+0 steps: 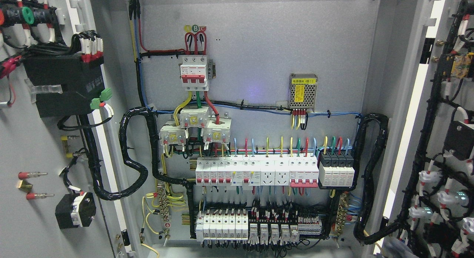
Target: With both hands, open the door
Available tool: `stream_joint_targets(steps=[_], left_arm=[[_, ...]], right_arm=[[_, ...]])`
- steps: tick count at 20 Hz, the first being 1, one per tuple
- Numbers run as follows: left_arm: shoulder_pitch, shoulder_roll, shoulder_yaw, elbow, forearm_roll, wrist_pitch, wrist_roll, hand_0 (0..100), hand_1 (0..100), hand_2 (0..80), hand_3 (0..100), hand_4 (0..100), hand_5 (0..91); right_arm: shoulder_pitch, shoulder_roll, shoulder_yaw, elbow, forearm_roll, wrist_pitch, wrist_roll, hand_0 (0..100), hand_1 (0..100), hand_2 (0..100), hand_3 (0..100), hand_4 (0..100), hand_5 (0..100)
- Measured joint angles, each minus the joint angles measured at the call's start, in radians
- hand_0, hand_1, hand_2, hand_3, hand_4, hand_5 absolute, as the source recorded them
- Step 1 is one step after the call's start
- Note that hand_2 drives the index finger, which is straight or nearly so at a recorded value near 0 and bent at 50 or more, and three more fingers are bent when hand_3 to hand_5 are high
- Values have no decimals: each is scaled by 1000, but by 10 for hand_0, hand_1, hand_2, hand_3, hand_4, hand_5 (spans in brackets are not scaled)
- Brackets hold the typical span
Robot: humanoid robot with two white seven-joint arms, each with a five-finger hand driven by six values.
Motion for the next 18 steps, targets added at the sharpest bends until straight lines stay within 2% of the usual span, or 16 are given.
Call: stream_joint_targets(steps=[6,18], left_arm=[[10,13,55,9,48,0,-2,0,0,0,0,0,0],[-52,69,163,96,129,0,-3,0,0,0,0,0,0]], right_arm=[[4,5,-26,-2,-3,-1,-25,382,0,0,0,0,0],[30,15,-82,-1,-6,-2,-32,382,0,0,0,0,0]])
